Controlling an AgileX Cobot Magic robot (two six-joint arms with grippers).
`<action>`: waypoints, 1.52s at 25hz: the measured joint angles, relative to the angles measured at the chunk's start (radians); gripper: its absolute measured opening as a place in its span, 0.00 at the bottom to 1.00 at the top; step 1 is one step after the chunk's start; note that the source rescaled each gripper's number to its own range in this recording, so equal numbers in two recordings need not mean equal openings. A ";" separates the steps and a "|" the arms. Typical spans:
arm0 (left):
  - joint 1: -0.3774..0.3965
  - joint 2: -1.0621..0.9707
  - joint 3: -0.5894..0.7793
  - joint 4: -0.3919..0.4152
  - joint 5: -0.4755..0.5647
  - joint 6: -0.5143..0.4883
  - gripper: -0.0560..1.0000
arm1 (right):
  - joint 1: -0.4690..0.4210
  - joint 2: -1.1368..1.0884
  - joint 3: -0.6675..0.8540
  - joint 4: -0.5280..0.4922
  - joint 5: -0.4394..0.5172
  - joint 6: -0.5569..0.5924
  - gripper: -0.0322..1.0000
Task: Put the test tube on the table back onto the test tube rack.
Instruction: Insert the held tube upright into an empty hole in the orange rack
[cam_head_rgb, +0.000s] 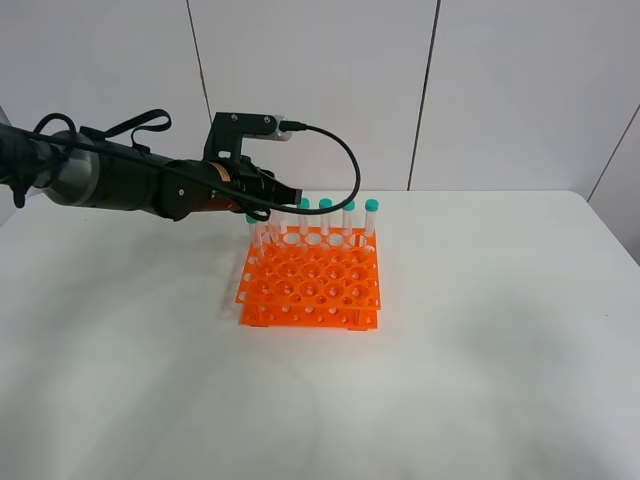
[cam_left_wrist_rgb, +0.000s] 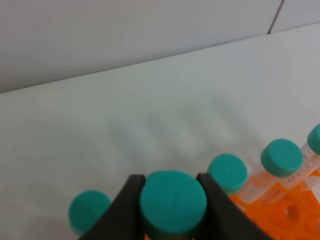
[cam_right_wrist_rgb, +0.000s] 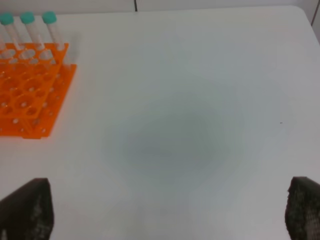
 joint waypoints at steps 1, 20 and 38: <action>0.000 0.000 0.000 0.000 0.000 0.000 0.06 | 0.000 0.000 0.000 0.000 -0.001 0.000 1.00; -0.017 0.000 0.038 0.005 -0.004 -0.002 0.06 | 0.000 0.000 0.000 0.003 -0.002 0.000 1.00; -0.020 0.015 0.068 0.007 -0.040 -0.006 0.06 | 0.000 0.000 0.000 0.003 -0.003 0.000 1.00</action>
